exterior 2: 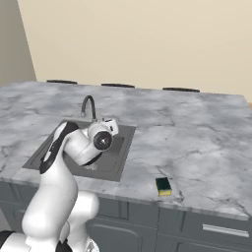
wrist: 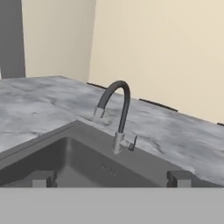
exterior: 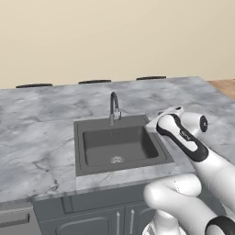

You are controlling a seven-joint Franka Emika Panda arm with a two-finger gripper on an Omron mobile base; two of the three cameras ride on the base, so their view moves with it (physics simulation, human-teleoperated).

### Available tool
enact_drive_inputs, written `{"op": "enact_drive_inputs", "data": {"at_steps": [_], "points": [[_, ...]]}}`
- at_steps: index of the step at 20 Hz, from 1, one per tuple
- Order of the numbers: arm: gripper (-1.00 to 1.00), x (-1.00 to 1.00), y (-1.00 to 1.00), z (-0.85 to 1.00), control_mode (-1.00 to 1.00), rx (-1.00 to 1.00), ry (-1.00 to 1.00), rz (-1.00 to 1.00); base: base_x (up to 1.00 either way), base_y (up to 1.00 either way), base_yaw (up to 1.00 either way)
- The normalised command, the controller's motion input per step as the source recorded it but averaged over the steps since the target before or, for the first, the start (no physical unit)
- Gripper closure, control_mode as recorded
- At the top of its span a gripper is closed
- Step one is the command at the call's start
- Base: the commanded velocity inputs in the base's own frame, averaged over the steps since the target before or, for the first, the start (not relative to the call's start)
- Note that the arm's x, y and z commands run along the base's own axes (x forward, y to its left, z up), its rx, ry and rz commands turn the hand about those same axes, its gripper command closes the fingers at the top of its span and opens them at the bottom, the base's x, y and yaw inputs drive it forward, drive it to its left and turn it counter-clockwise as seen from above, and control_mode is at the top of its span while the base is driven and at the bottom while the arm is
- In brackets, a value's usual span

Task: Soak the sponge with water for a few seconds and then drop it inside the sink.

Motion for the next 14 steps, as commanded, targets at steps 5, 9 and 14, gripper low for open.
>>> {"op": "enact_drive_inputs", "data": {"at_steps": [5,9,14], "points": [[-1.00,0.00,0.09,0.00,-1.00,0.04,0.00,0.00,0.00,0.00,0.00],[-1.00,0.00,0.14,0.00,-1.00,0.03,0.00,0.00,0.00,0.00,0.00],[-1.00,0.04,0.14,0.02,-1.00,0.05,0.00,0.01,0.00,0.00,0.00]]}}
